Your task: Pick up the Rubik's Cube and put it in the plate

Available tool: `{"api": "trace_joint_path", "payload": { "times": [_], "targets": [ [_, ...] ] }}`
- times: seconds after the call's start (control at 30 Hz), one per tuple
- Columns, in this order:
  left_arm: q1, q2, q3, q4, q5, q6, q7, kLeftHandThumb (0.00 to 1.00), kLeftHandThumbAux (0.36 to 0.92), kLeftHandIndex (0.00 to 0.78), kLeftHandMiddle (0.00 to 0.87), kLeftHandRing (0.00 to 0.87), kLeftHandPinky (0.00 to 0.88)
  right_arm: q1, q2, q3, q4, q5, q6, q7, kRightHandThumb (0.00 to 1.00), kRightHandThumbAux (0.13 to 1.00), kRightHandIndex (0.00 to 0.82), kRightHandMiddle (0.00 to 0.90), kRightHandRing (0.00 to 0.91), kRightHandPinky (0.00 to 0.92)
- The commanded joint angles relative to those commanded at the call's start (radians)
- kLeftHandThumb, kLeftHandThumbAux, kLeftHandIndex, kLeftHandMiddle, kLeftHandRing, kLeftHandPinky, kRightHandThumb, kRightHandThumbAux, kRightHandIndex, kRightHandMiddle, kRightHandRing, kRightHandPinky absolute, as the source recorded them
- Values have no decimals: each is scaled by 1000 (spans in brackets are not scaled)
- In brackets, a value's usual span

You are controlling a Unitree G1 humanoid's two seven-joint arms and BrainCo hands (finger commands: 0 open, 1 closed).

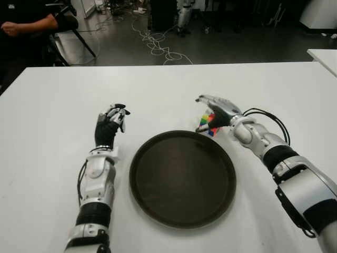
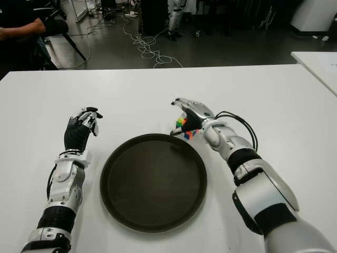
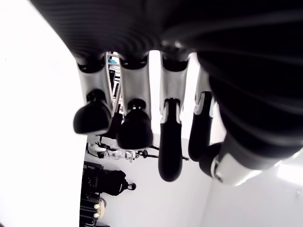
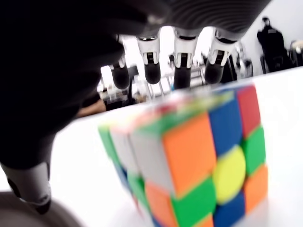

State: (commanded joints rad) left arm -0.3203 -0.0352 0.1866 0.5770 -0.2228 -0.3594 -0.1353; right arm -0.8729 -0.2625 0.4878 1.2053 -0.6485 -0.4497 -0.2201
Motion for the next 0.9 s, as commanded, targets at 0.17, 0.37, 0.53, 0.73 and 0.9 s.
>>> {"api": "trace_joint_path", "payload": {
  "times": [0.17,0.37,0.53,0.73,0.9],
  "targets": [
    [-5,2,1,15,-4,-16,-14,854,663,416,530,794,801,2,0,-17,0,11,-13,-27,0,625,79,112,134,152],
    [-7,5,-1,18,7,-12,-8,855,662,419,528,786,796,1,-1,-29,11,13,-16,-35,0,632,87,122,142,158],
    [-6,5,-4,16,9,-12,-10,855,662,419,534,794,802,0,2,-36,16,13,-12,-34,0,632,86,127,144,150],
    [-6,4,-3,18,6,-6,-10,855,662,417,535,797,804,-2,2,-38,20,11,-7,-35,0,640,86,126,141,149],
    [-6,6,-4,20,10,-4,-7,856,662,420,533,794,801,-3,1,-37,22,9,-4,-35,0,640,85,122,136,144]
  ]
}}
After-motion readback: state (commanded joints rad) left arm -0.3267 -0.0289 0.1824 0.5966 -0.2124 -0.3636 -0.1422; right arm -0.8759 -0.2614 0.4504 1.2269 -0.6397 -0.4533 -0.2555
